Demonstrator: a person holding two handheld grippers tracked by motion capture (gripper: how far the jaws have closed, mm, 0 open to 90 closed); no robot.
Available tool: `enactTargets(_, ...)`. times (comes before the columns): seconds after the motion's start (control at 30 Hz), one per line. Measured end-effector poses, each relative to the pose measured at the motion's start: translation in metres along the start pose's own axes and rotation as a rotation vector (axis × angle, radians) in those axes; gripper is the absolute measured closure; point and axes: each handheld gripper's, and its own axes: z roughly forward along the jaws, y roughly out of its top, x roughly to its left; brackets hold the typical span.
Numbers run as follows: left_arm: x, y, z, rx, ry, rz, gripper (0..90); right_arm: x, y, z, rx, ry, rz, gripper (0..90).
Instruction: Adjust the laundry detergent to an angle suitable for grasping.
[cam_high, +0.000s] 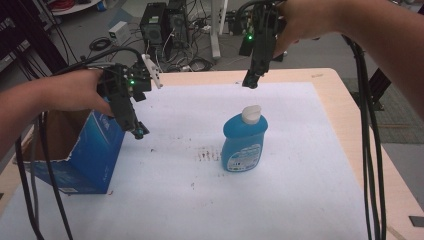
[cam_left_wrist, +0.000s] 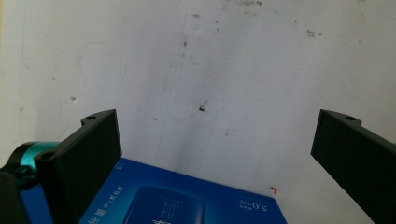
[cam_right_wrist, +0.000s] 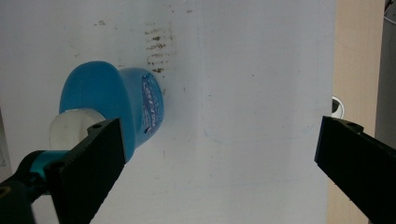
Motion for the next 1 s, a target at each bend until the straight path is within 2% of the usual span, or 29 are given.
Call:
enactTargets(0.5, -0.005, 0.002, -0.002, -0.011, 0.014, -0.006, 1.7, 0.005, -0.01, -0.011, -0.002, -0.012, 0.015, 1.3)
enactTargets(0.67, -0.007, 0.001, -0.001, -0.012, 0.012, -0.011, 1.6, 0.01, -0.028, -0.013, -0.009, -0.021, 0.035, 1.3)
enactTargets(0.8, -0.006, 0.001, -0.001, -0.05, 0.006, -0.035, 1.6, 0.014, -0.045, -0.011, 0.004, -0.015, 0.055, 1.4)
enactTargets(0.87, -0.006, 0.001, -0.001, -0.062, 0.009, -0.036, 1.7, 0.014, -0.049, -0.011, 0.004, -0.013, 0.051, 1.4)
enactTargets(0.9, -0.006, 0.001, -0.001, -0.068, 0.01, -0.04, 1.6, 0.016, -0.055, -0.01, -0.002, -0.013, 0.067, 1.3)
enactTargets(1.0, -0.006, 0.002, -0.001, -0.082, 0.014, -0.051, 1.7, 0.018, -0.062, -0.008, -0.007, -0.007, 0.074, 1.4)
